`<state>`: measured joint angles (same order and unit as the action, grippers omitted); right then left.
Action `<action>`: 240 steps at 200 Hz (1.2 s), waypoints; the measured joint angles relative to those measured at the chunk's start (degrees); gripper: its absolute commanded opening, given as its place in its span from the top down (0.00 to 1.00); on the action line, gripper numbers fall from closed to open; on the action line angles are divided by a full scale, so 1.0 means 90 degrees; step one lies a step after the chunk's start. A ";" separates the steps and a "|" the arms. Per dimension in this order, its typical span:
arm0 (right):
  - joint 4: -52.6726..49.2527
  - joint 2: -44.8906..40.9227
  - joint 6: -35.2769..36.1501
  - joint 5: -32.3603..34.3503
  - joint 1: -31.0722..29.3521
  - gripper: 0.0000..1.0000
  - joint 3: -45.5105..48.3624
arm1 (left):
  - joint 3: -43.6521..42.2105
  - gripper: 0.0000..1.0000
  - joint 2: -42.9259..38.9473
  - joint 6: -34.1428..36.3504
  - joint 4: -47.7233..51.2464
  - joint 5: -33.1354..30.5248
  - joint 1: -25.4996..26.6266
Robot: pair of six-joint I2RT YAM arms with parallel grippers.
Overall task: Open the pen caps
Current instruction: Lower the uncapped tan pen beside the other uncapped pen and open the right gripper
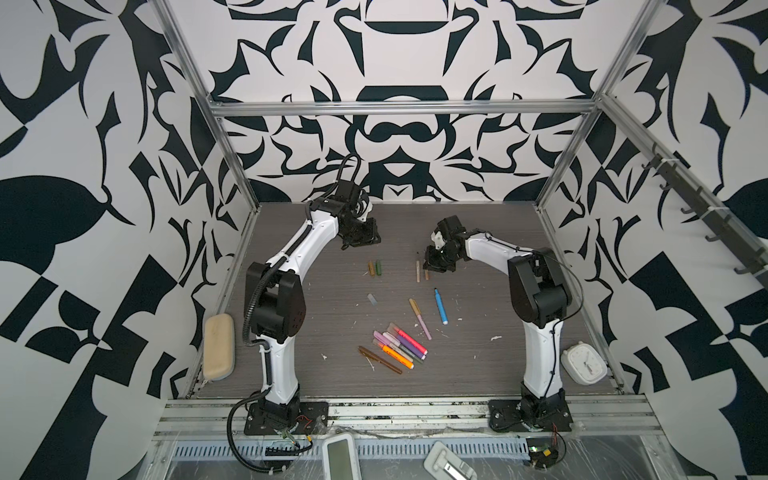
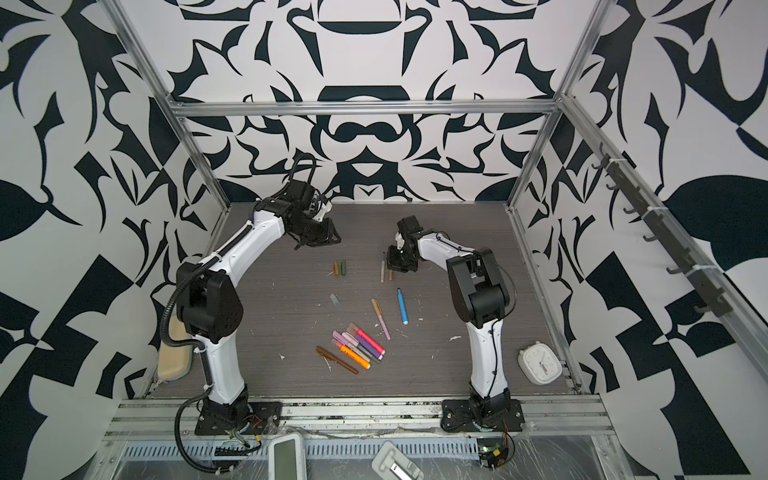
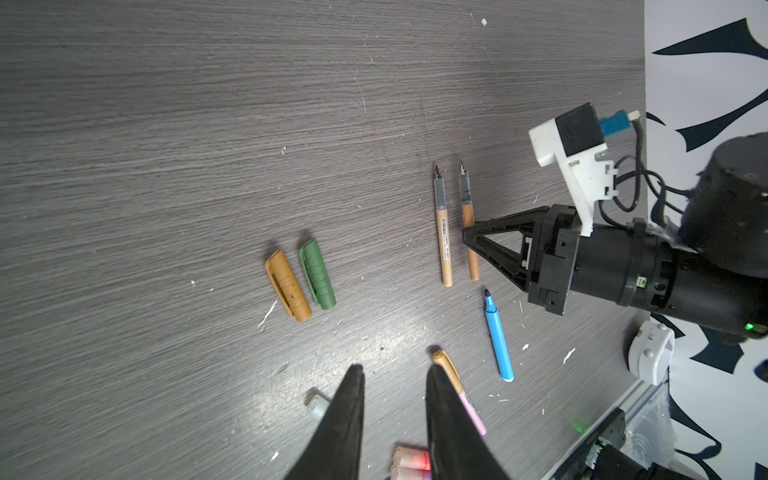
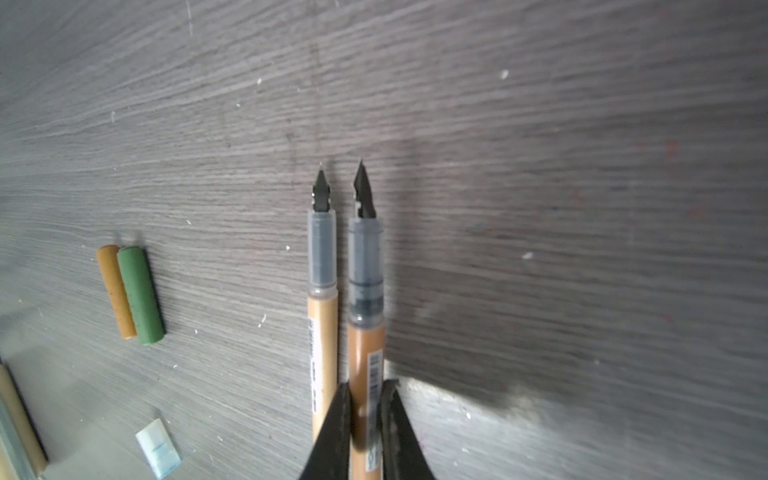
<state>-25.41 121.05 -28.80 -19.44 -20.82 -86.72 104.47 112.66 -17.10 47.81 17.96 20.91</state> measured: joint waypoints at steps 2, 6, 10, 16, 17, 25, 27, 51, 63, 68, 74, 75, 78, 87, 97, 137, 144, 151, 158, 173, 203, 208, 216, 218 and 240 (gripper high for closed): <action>0.0002 0.0005 -0.0005 -0.0005 0.0000 0.84 0.0000 | 0.0000 0.71 0.0000 0.0000 0.0000 0.0000 0.0000; 0.0007 0.0015 -0.0017 -0.0010 0.0000 0.84 0.0000 | 0.0000 0.71 0.0000 0.0002 -0.0002 -0.0005 0.0000; 0.0010 0.0019 -0.0032 -0.0012 0.0000 0.83 0.0000 | 0.0000 0.71 0.0000 0.0002 0.0000 -0.0007 0.0000; 0.0015 0.0034 -0.0049 -0.0019 0.0000 0.83 0.0000 | 0.0005 0.71 0.0000 0.0005 0.0005 -0.0012 0.0000; 0.0017 0.0036 -0.0051 -0.0022 0.0000 0.83 0.0000 | 0.0007 0.71 0.0000 0.0005 0.0005 -0.0015 0.0000; 0.0039 0.0058 -0.0075 -0.0029 0.0000 0.80 0.0000 | 0.0022 0.71 0.0000 0.0007 0.0017 -0.0017 0.0000; 0.0044 0.0058 -0.0085 -0.0034 0.0000 0.80 0.0000 | 0.0027 0.71 0.0000 0.0007 0.0022 -0.0017 0.0000; 0.0109 0.0090 -0.0136 -0.0070 0.0000 0.73 0.0012 | 0.0070 0.71 0.0000 0.0019 0.0046 -0.0019 0.0000; 0.0136 0.0090 -0.0146 -0.0095 0.0000 0.72 0.0012 | 0.0070 0.71 0.0000 0.0024 0.0051 -0.0022 0.0000; 0.0146 0.0090 -0.0143 -0.0100 0.0000 0.72 0.0012 | 0.0070 0.71 0.0000 0.0024 0.0053 -0.0022 0.0000; 0.0158 0.0090 -0.0143 -0.0102 0.0000 0.72 0.0012 | 0.0070 0.71 0.0000 0.0027 0.0056 -0.0022 0.0000; 0.0160 0.0090 -0.0143 -0.0102 0.0000 0.72 0.0015 | 0.0070 0.71 0.0000 0.0027 0.0056 -0.0022 0.0000; 0.0163 0.0090 -0.0143 -0.0102 0.0000 0.72 0.0015 | 0.0070 0.71 0.0000 0.0027 0.0056 -0.0022 0.0000; 0.0170 0.0090 -0.0143 -0.0104 0.0000 0.72 0.0017 | 0.0070 0.71 0.0000 0.0027 0.0066 -0.0019 0.0000; 0.0180 0.0090 -0.0143 -0.0107 0.0000 0.72 0.0017 | 0.0070 0.71 0.0000 0.0027 0.0085 -0.0022 0.0000; 0.0262 0.0090 -0.0143 -0.0177 0.0000 0.71 0.0053 | 0.0080 0.71 0.0000 0.0027 0.0121 -0.0022 0.0000; 0.0282 0.0090 -0.0146 -0.0199 0.0000 0.68 0.0066 | 0.0083 0.71 0.0000 0.0029 0.0121 -0.0022 0.0000; 0.0304 0.0090 -0.0148 -0.0223 0.0000 0.67 0.0078 | 0.0085 0.71 0.0000 0.0029 0.0124 -0.0022 0.0000; 0.0335 0.0090 -0.0158 -0.0253 0.0000 0.67 0.0090 | 0.0092 0.71 0.0000 0.0029 0.0126 -0.0022 0.0000; 0.0406 0.0090 -0.0177 -0.0323 0.0000 0.67 0.0119 | 0.0107 0.71 0.0000 0.0029 0.0129 -0.0022 0.0000; 0.0495 0.0090 -0.0221 -0.0432 0.0007 0.67 0.0168 | 0.0117 0.71 0.0000 0.0029 0.0131 -0.0019 0.0000; 0.0503 0.0090 -0.0236 -0.0442 0.0010 0.67 0.0172 | 0.0117 0.71 0.0000 0.0029 0.0131 -0.0022 0.0000; 0.0522 0.0090 -0.0253 -0.0461 0.0015 0.67 0.0185 | 0.0117 0.71 0.0000 0.0029 0.0131 -0.0022 0.0000; 0.0527 0.0090 -0.0255 -0.0464 0.0015 0.67 0.0185 | 0.0117 0.71 0.0000 0.0029 0.0131 -0.0022 0.0000; 0.0556 0.0090 -0.0289 -0.0508 0.0024 0.67 0.0197 | 0.0117 0.71 0.0000 0.0029 0.0131 -0.0019 0.0000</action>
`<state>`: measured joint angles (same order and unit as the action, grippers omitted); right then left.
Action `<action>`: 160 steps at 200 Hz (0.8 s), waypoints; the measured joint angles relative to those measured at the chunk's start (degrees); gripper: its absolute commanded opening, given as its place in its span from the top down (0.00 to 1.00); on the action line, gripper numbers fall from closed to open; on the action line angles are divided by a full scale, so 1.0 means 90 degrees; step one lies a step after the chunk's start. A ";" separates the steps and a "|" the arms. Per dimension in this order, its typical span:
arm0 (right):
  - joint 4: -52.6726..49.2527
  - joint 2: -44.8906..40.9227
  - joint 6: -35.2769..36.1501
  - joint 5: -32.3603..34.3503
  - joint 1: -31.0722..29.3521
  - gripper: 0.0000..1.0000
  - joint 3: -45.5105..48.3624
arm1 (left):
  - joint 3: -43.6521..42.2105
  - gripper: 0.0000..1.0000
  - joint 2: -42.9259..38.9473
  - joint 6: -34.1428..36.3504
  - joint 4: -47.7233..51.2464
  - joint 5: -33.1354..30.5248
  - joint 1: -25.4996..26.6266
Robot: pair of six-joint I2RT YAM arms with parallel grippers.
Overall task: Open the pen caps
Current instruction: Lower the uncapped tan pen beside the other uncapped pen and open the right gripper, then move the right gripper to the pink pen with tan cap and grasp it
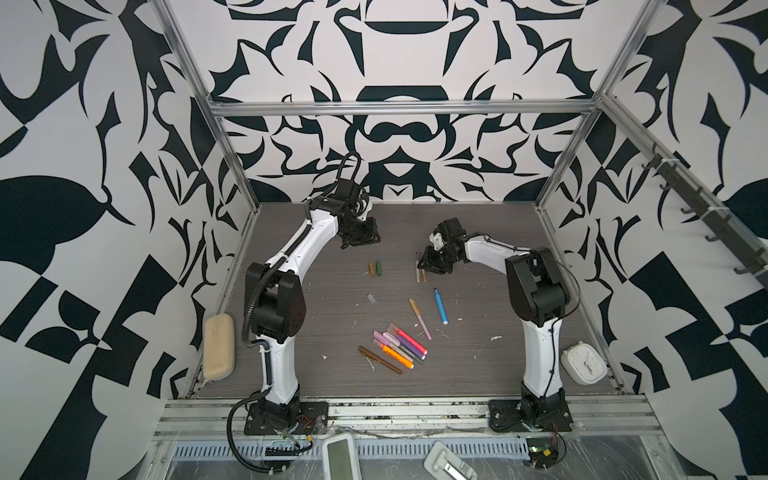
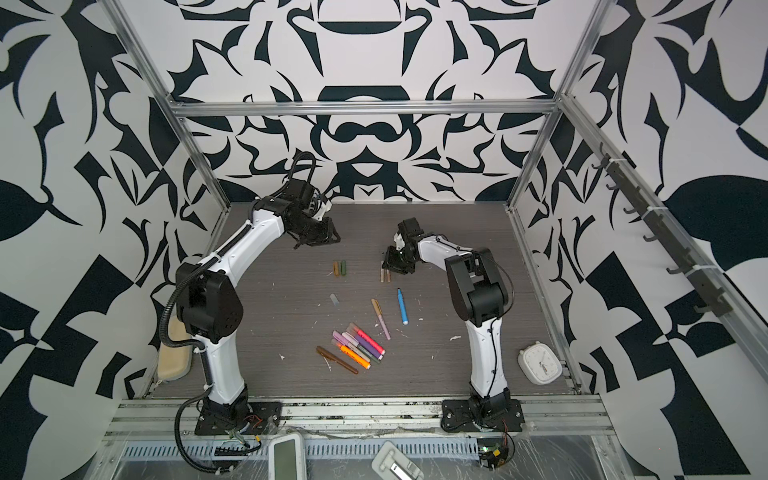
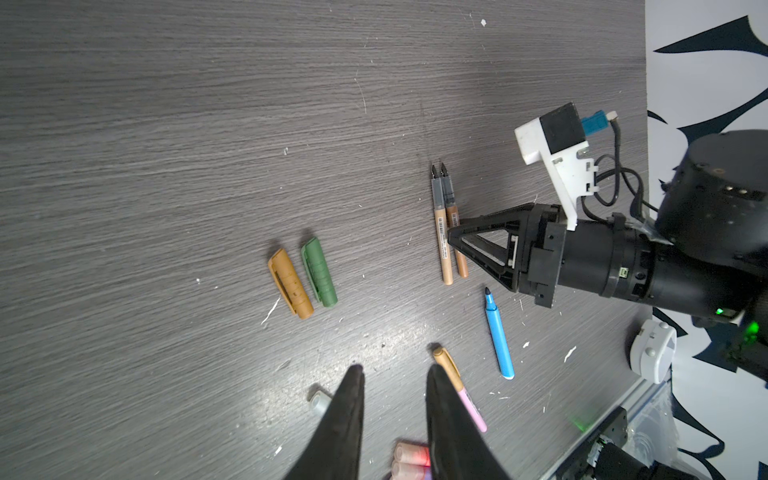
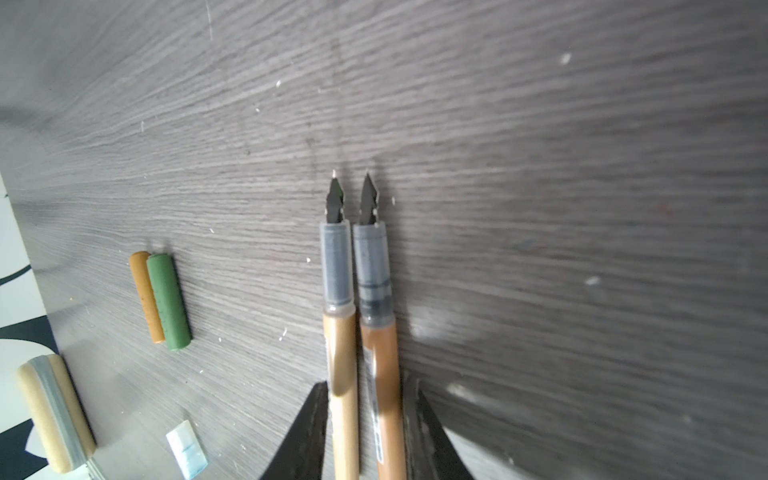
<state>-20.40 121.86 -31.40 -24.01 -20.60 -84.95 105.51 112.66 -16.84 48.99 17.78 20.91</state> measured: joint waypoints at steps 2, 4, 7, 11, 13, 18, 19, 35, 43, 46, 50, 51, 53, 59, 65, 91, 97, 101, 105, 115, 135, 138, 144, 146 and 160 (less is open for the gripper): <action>0.0005 0.0000 -0.0005 -0.0007 0.0000 0.67 0.0000 | 0.0000 0.71 0.0000 0.0000 0.0000 0.0000 0.0000; 0.0007 0.0000 -0.0010 -0.0012 0.0000 0.66 0.0000 | 0.0000 0.71 0.0000 0.0000 0.0000 0.0000 0.0000; 0.0015 0.0000 -0.0015 -0.0024 0.0000 0.66 0.0002 | 0.0000 0.71 0.0000 0.0000 0.0000 0.0000 0.0000; 0.0019 0.0000 -0.0019 -0.0041 0.0000 0.66 0.0005 | 0.0000 0.71 0.0000 0.0002 0.0000 0.0000 0.0000; 0.0027 0.0000 -0.0019 -0.0051 0.0000 0.66 0.0005 | 0.0000 0.71 0.0000 0.0000 0.0000 0.0000 0.0000; 0.0032 0.0000 -0.0024 -0.0070 0.0000 0.66 0.0007 | 0.0000 0.71 0.0000 0.0000 0.0000 0.0000 0.0000; 0.0034 0.0000 -0.0027 -0.0075 0.0000 0.66 0.0007 | 0.0000 0.71 0.0000 0.0000 0.0000 0.0000 0.0000; 0.0068 0.0000 -0.0049 -0.0129 -0.0012 0.66 0.0015 | 0.0000 0.71 0.0000 0.0000 0.0000 -0.0002 0.0000; 0.0090 0.0000 -0.0063 -0.0151 -0.0015 0.66 0.0017 | 0.0000 0.71 0.0000 0.0002 0.0000 -0.0002 0.0000; 0.0092 0.0000 -0.0063 -0.0158 -0.0017 0.66 0.0019 | 0.0000 0.71 0.0000 0.0002 0.0000 0.0000 0.0000; 0.0100 0.0000 -0.0070 -0.0170 -0.0019 0.66 0.0019 | 0.0000 0.71 0.0000 0.0002 0.0000 0.0000 0.0000; 0.0104 0.0000 -0.0070 -0.0172 -0.0019 0.66 0.0019 | 0.0000 0.71 0.0000 0.0002 0.0000 0.0000 0.0000; 0.0109 0.0000 -0.0073 -0.0175 -0.0022 0.66 0.0019 | 0.0000 0.71 0.0000 0.0002 0.0000 0.0000 0.0000; 0.0117 0.0000 -0.0087 -0.0189 -0.0029 0.66 0.0022 | 0.0000 0.71 0.0000 0.0002 0.0000 0.0000 0.0000; 0.0119 0.0000 -0.0092 -0.0202 -0.0032 0.66 0.0022 | 0.0000 0.71 0.0000 0.0002 0.0000 -0.0002 0.0000; 0.0114 0.0000 -0.0117 -0.0206 -0.0044 0.65 0.0027 | 0.0000 0.71 0.0000 0.0017 0.0002 0.0000 0.0000; 0.0114 0.0000 -0.0117 -0.0206 -0.0044 0.64 0.0027 | 0.0000 0.71 0.0000 0.0019 0.0002 0.0000 0.0000; 0.0114 0.0000 -0.0117 -0.0206 -0.0044 0.63 0.0027 | 0.0000 0.71 0.0000 0.0022 0.0002 0.0000 0.0000; 0.0112 0.0000 -0.0117 -0.0204 -0.0044 0.63 0.0027 | 0.0000 0.71 0.0000 0.0022 0.0002 -0.0002 0.0000; 0.0112 0.0000 -0.0121 -0.0199 -0.0044 0.58 0.0027 | 0.0000 0.71 0.0000 0.0022 0.0002 0.0000 0.0000; 0.0112 -0.0022 -0.0102 -0.0189 -0.0053 0.56 0.0032 | 0.0000 0.71 0.0000 0.0022 0.0005 0.0000 0.0000; 0.0114 -0.0034 -0.0102 -0.0177 -0.0053 0.56 0.0041 | 0.0000 0.71 0.0000 0.0022 0.0005 0.0000 0.0000; 0.0112 -0.0063 -0.0090 -0.0158 -0.0053 0.56 0.0063 | 0.0000 0.71 0.0000 0.0022 0.0005 0.0000 0.0000; 0.0114 -0.0075 -0.0085 -0.0151 -0.0053 0.56 0.0078 | 0.0000 0.71 0.0000 0.0022 0.0005 0.0000 0.0000; 0.0092 -0.0180 -0.0036 -0.0092 -0.0053 0.56 0.0175 | 0.0000 0.71 0.0000 0.0022 0.0005 0.0000 0.0000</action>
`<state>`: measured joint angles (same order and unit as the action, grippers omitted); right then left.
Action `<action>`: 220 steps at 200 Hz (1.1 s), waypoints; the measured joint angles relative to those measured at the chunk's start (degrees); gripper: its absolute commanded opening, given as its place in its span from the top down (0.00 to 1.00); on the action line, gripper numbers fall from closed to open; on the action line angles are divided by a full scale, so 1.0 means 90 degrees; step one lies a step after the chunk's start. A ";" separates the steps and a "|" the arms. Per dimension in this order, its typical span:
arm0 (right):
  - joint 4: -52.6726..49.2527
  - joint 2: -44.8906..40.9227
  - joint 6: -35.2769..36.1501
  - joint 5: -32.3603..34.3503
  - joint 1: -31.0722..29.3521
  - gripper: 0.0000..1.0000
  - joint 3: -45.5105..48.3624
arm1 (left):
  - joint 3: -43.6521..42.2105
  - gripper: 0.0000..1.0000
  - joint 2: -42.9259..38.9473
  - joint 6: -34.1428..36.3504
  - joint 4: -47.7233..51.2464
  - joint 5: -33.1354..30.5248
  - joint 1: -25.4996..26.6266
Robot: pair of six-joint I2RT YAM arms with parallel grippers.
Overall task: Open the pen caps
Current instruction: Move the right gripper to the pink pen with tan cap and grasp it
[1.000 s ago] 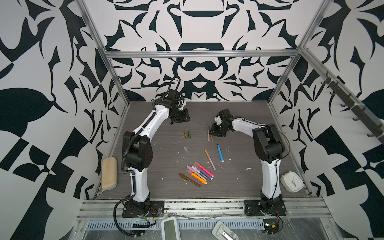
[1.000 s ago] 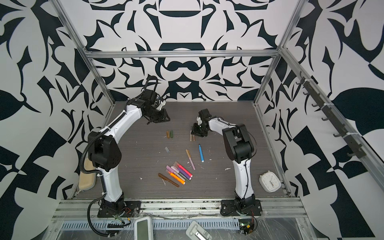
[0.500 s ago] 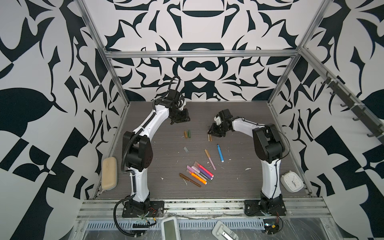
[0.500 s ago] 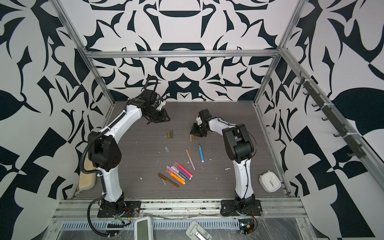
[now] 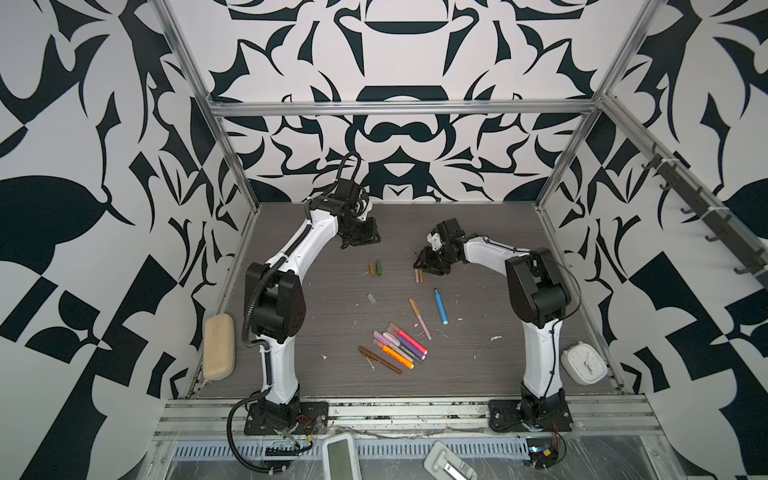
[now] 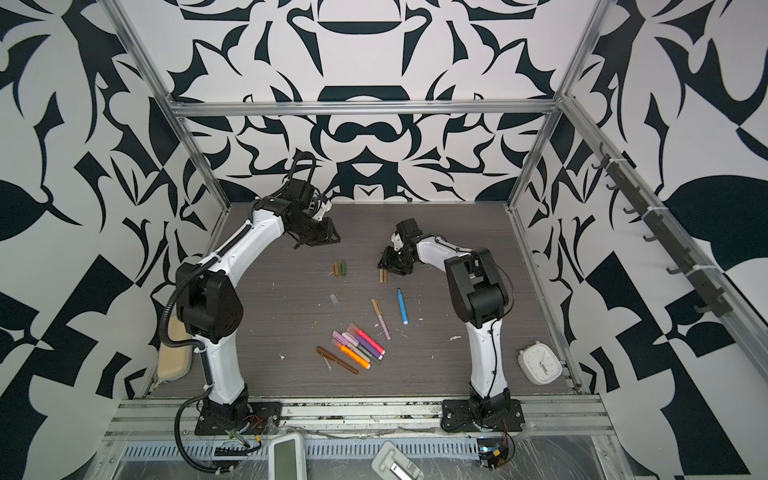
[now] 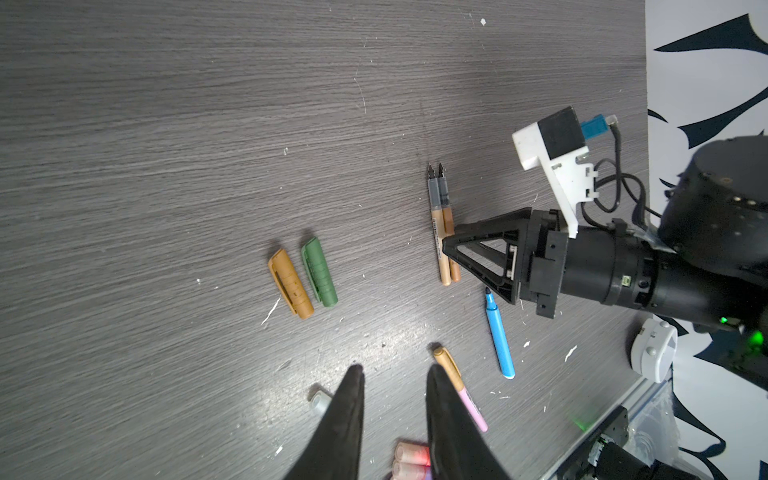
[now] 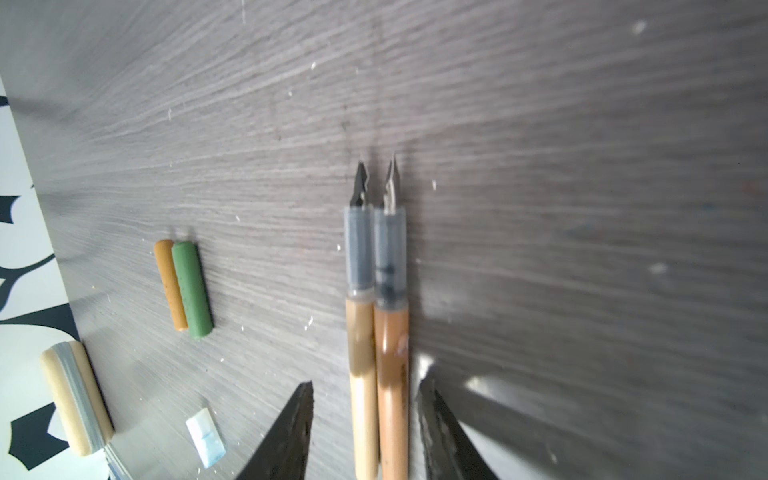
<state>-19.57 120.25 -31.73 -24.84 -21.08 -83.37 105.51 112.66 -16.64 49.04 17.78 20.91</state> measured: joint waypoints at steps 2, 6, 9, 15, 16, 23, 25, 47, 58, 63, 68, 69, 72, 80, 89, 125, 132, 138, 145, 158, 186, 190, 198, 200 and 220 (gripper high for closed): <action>-0.0005 -0.0015 0.0005 0.0005 0.0000 0.56 0.0012 | 0.0000 0.71 0.0000 0.0000 0.0000 0.0000 0.0000; -0.0017 -0.0061 0.0027 0.0029 0.0000 0.56 0.0051 | 0.0000 0.71 0.0000 0.0000 0.0000 0.0000 0.0000; -0.0032 -0.0097 0.0034 0.0044 0.0000 0.56 0.0080 | 0.0000 0.71 0.0000 0.0000 0.0000 0.0000 0.0000; -0.0049 -0.0182 0.0058 0.0075 0.0000 0.56 0.0153 | 0.0000 0.71 0.0000 0.0000 0.0000 0.0000 0.0000; -0.0058 -0.0211 0.0066 0.0087 0.0000 0.56 0.0170 | 0.0000 0.71 0.0000 0.0000 0.0000 0.0000 0.0000; -0.0107 -0.0345 0.0100 0.0143 0.0000 0.56 0.0265 | 0.0000 0.71 0.0000 0.0000 0.0000 0.0000 0.0000; -0.0112 -0.0374 0.0102 0.0158 0.0000 0.56 0.0287 | 0.0000 0.71 0.0000 0.0000 0.0002 -0.0002 0.0000; -0.0279 -0.1008 0.0226 0.0308 -0.0015 0.56 0.0646 | 0.0002 0.71 0.0000 -0.0002 0.0002 0.0000 0.0000; -0.0391 -0.1404 0.0299 0.0418 -0.0039 0.56 0.0835 | 0.0002 0.71 0.0000 -0.0005 0.0002 0.0000 0.0000; -0.0435 -0.1583 0.0340 0.0471 -0.0058 0.56 0.0923 | 0.0000 0.71 0.0000 -0.0005 0.0002 0.0005 0.0000; -0.0471 -0.1761 0.0379 0.0537 -0.0085 0.56 0.1013 | 0.0002 0.71 0.0000 -0.0005 0.0002 0.0005 0.0000; -0.0491 -0.1819 0.0393 0.0554 -0.0097 0.56 0.1039 | 0.0000 0.71 0.0000 -0.0005 0.0002 0.0007 0.0000; -0.0508 -0.1931 0.0413 0.0612 -0.0124 0.56 0.1095 | 0.0000 0.71 0.0000 -0.0005 0.0002 0.0005 0.0000; -0.0580 -0.2234 0.0471 0.0738 -0.0228 0.56 0.1256 | 0.0002 0.71 0.0000 -0.0007 0.0002 0.0007 0.0000; -0.0707 -0.2582 0.0546 0.0886 -0.0408 0.57 0.1430 | 0.0002 0.71 0.0000 -0.0012 0.0002 0.0022 0.0000; -0.1093 -0.3470 0.0690 0.1683 -0.1596 0.57 0.2018 | 0.0000 0.71 0.0000 -0.0051 -0.0007 0.0073 0.0000; -0.1166 -0.3526 0.0695 0.1848 -0.1841 0.58 0.2089 | 0.0000 0.71 0.0000 -0.0056 -0.0015 0.0083 0.0000; -0.1222 -0.3538 0.0697 0.1972 -0.2038 0.58 0.2135 | 0.0000 0.71 0.0000 -0.0056 -0.0019 0.0095 0.0000; -0.1282 -0.3529 0.0697 0.2113 -0.2273 0.58 0.2171 | 0.0000 0.71 0.0000 -0.0058 -0.0022 0.0104 0.0000; -0.1382 -0.3456 0.0695 0.2363 -0.2642 0.58 0.2222 | 0.0000 0.71 0.0000 -0.0058 -0.0027 0.0121 0.0000; -0.1511 -0.3184 0.0687 0.2759 -0.3031 0.59 0.2244 | 0.0000 0.71 -0.0012 -0.0058 -0.0044 0.0124 0.0000; -0.1515 -0.3133 0.0685 0.2812 -0.3053 0.59 0.2246 | 0.0000 0.71 -0.0017 -0.0058 -0.0046 0.0124 0.0000; -0.1537 -0.3036 0.0680 0.2909 -0.3075 0.59 0.2246 | 0.0000 0.71 -0.0027 -0.0058 -0.0046 0.0124 0.0000; -0.1542 -0.3019 0.0680 0.2926 -0.3075 0.59 0.2246 | 0.0000 0.71 -0.0034 -0.0058 -0.0049 0.0124 0.0000; -0.1659 -0.2764 0.0663 0.3130 -0.3089 0.60 0.2246 | 0.0000 0.71 -0.0061 -0.0058 -0.0051 0.0119 0.0000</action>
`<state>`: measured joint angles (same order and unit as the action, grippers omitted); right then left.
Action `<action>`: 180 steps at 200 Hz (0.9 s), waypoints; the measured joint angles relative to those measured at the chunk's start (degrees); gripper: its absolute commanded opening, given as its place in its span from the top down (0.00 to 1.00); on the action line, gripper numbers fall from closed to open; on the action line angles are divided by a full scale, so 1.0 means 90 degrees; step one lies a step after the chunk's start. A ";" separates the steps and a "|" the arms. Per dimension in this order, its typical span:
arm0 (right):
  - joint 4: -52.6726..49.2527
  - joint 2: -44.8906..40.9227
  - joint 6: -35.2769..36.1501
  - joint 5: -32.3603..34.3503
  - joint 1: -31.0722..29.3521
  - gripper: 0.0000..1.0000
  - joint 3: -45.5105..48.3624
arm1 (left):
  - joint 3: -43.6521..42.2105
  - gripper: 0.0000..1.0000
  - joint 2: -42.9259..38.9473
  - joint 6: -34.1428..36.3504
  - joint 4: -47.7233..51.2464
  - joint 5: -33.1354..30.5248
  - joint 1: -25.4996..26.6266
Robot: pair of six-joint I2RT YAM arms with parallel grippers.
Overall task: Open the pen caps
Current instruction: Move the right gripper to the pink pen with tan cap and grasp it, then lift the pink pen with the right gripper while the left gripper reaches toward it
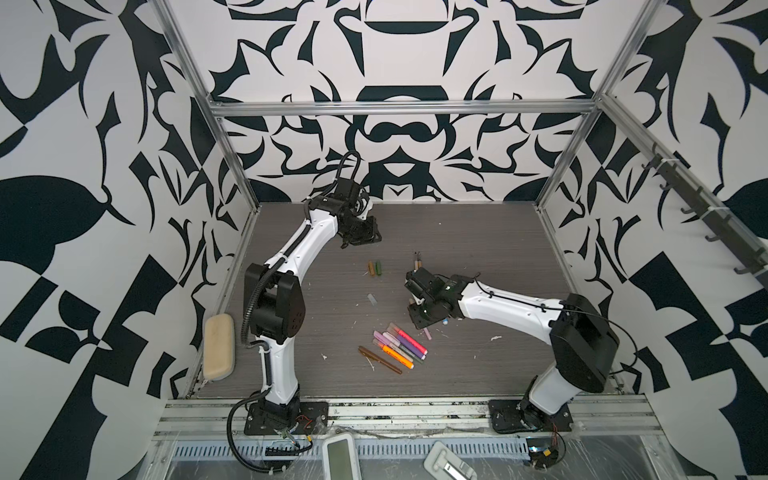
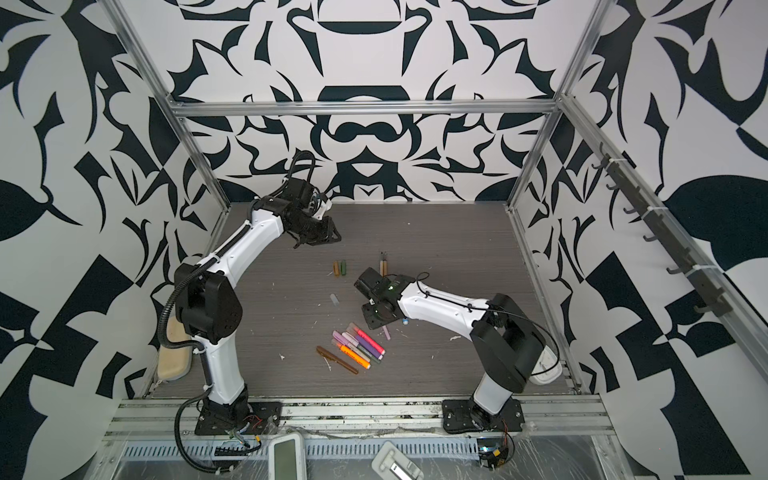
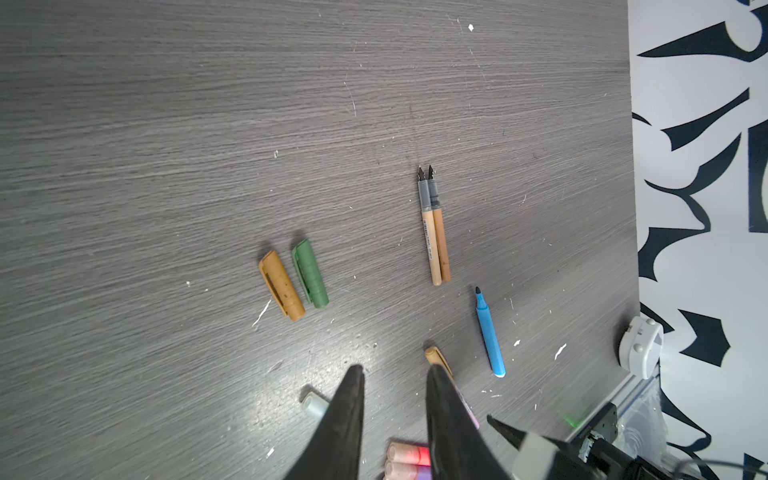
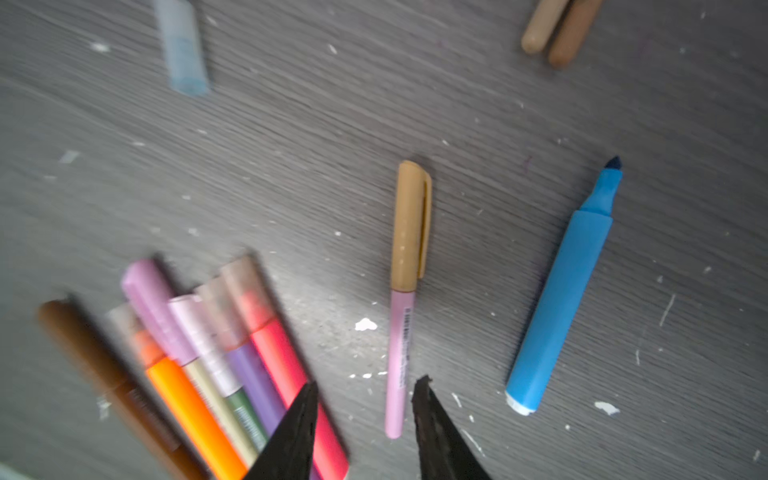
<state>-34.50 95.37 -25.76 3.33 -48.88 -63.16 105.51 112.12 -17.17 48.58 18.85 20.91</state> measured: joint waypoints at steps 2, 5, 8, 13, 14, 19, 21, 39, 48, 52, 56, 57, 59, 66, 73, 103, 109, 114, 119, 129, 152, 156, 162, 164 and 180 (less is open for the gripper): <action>-0.0010 0.0022 -0.0002 0.0015 -0.0002 0.60 0.0000 | 0.0000 0.71 -0.0002 0.0002 0.0000 0.0000 0.0000; -0.0022 0.0056 -0.0002 0.0029 -0.0007 0.60 0.0002 | 0.0000 0.71 -0.0007 0.0000 0.0000 0.0000 0.0000; -0.0041 0.0095 -0.0002 0.0053 -0.0015 0.60 0.0002 | 0.0000 0.71 -0.0010 0.0002 0.0000 0.0000 0.0000; -0.0058 0.0148 -0.0002 0.0080 -0.0024 0.60 0.0002 | 0.0000 0.71 -0.0015 0.0002 0.0000 0.0000 0.0000; -0.0061 0.0163 -0.0005 0.0090 -0.0027 0.60 0.0002 | 0.0000 0.71 -0.0015 0.0002 0.0000 0.0000 0.0000; -0.0070 0.0211 -0.0007 0.0114 -0.0034 0.60 0.0005 | 0.0000 0.71 -0.0022 0.0002 0.0000 0.0000 0.0000; -0.0073 0.0228 -0.0010 0.0121 -0.0036 0.60 0.0005 | 0.0000 0.71 -0.0022 0.0002 0.0000 -0.0002 0.0000; -0.0075 0.0335 -0.0039 0.0182 -0.0083 0.61 0.0073 | 0.0000 0.71 -0.0032 0.0000 -0.0002 0.0000 0.0000; -0.0078 0.0357 -0.0063 0.0194 -0.0112 0.61 0.0119 | 0.0000 0.71 -0.0034 0.0002 -0.0002 -0.0002 0.0000; -0.0078 0.0364 -0.0075 0.0204 -0.0124 0.61 0.0143 | 0.0000 0.71 -0.0034 0.0002 -0.0005 -0.0002 0.0000; -0.0075 0.0372 -0.0090 0.0206 -0.0134 0.61 0.0170 | 0.0000 0.71 -0.0034 0.0002 -0.0005 0.0000 0.0000; -0.0073 0.0372 -0.0092 0.0206 -0.0136 0.61 0.0175 | 0.0000 0.71 -0.0034 0.0002 -0.0005 0.0000 0.0000; -0.0073 0.0372 -0.0095 0.0209 -0.0141 0.62 0.0187 | 0.0000 0.71 -0.0034 0.0002 -0.0007 -0.0002 0.0000; -0.0070 0.0374 -0.0117 0.0209 -0.0158 0.62 0.0236 | 0.0000 0.71 -0.0034 0.0000 -0.0005 0.0000 0.0000; -0.0063 0.0374 -0.0129 0.0209 -0.0172 0.62 0.0287 | 0.0000 0.71 -0.0034 0.0000 -0.0007 -0.0002 0.0000; -0.0029 0.0379 -0.0255 0.0206 -0.0228 0.70 0.0493 | 0.0000 0.71 -0.0034 0.0002 -0.0022 -0.0010 0.0000; -0.0017 0.0389 -0.0284 0.0206 -0.0248 0.71 0.0525 | 0.0000 0.71 -0.0034 0.0000 -0.0024 -0.0010 0.0000; 0.0002 0.0406 -0.0294 0.0204 -0.0248 0.71 0.0546 | 0.0000 0.71 -0.0034 0.0002 -0.0027 -0.0010 0.0000; 0.0029 0.0423 -0.0316 0.0206 -0.0255 0.71 0.0563 | 0.0000 0.70 -0.0034 0.0000 -0.0032 -0.0010 0.0000; 0.0070 0.0423 -0.0335 0.0209 -0.0260 0.71 0.0571 | 0.0000 0.71 -0.0034 0.0002 -0.0041 -0.0007 0.0000; 0.0109 0.0423 -0.0359 0.0202 -0.0267 0.79 0.0580 | 0.0000 0.71 -0.0034 0.0002 -0.0044 -0.0010 0.0000; 0.0124 0.0423 -0.0391 0.0197 -0.0272 0.81 0.0583 | 0.0000 0.71 -0.0034 0.0000 -0.0044 -0.0010 0.0000; 0.0153 0.0425 -0.0408 0.0182 -0.0279 0.85 0.0585 | 0.0000 0.71 -0.0034 0.0000 -0.0044 -0.0010 0.0000; 0.0165 0.0425 -0.0393 0.0182 -0.0282 0.86 0.0585 | 0.0000 0.71 -0.0034 0.0000 -0.0044 -0.0010 0.0000; 0.0221 0.0435 -0.0418 0.0182 -0.0291 0.92 0.0585 | -0.0012 0.72 -0.0034 0.0002 -0.0063 -0.0005 0.0000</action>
<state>-32.51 99.29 -29.52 4.97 -51.51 -57.89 105.41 111.81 -17.15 48.01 18.81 20.91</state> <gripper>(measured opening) 0.120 0.286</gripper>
